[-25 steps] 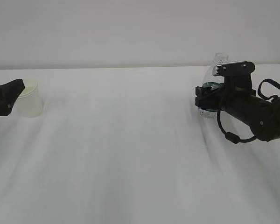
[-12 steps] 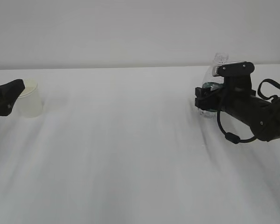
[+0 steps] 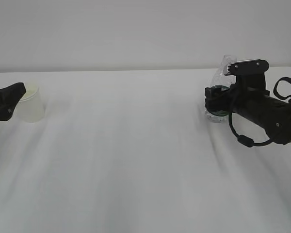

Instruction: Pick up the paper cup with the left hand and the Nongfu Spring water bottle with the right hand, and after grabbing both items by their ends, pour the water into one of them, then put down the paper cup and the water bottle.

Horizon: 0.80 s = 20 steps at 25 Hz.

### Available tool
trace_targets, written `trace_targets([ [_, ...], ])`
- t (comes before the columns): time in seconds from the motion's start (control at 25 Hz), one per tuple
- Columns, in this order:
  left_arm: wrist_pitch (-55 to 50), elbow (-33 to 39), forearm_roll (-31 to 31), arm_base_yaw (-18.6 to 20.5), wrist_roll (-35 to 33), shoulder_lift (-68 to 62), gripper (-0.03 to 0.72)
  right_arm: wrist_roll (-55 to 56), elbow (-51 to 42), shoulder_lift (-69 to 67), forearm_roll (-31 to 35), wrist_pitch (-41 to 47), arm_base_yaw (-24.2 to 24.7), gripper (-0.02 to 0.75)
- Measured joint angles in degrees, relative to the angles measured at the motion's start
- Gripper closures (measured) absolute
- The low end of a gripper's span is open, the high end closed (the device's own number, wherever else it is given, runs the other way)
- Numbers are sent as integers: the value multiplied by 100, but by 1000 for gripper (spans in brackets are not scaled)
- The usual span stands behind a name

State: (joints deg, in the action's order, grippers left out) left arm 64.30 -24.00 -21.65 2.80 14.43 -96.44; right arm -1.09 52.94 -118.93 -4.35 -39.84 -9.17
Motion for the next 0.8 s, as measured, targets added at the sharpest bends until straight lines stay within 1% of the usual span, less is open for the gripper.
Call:
trace_targets([
  [0.24, -12, 0, 0, 0, 0, 0, 118, 0, -18, 153, 0, 390, 0, 159],
  [0.8, -13, 0, 0, 0, 0, 0, 121, 32, -40, 536, 0, 1262, 0, 159],
])
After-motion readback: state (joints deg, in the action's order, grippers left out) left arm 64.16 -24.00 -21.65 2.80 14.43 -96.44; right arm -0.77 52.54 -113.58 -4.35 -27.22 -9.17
